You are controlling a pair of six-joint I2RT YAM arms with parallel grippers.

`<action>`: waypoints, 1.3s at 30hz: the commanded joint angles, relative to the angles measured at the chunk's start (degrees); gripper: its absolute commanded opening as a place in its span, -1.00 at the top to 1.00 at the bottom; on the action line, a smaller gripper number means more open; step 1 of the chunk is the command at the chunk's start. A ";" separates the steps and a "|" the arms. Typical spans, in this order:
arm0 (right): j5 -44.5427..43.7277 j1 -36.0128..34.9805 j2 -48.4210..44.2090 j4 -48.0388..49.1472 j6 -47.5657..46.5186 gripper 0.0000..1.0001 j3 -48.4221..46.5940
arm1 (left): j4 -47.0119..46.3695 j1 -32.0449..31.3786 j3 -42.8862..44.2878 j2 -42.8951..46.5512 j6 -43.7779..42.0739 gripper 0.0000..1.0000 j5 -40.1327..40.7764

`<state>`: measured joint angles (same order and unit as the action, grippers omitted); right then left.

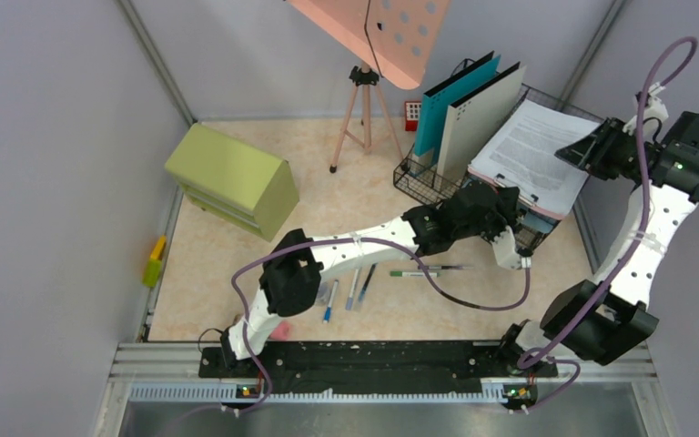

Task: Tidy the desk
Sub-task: Place the folder in the storage box.

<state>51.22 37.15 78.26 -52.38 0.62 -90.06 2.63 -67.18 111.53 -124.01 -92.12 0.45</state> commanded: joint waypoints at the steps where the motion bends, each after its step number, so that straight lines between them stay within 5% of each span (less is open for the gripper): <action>1: -7.30 -5.12 -0.22 2.00 0.11 0.26 -1.74 | 3.78 1.87 -1.17 3.62 -4.84 1.00 5.80; 16: -27.93 -13.24 3.35 -9.45 -15.66 0.47 -3.03 | 3.85 1.87 -2.03 4.73 -2.31 1.00 6.97; 39: -36.64 -17.81 6.58 -13.39 -24.15 0.59 -0.87 | 0.49 1.79 -9.12 6.01 -4.06 0.97 11.06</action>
<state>17.37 20.86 84.25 -64.88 -22.00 -91.13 -0.08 -67.44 104.71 -122.15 -94.35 2.90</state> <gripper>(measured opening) 0.212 0.058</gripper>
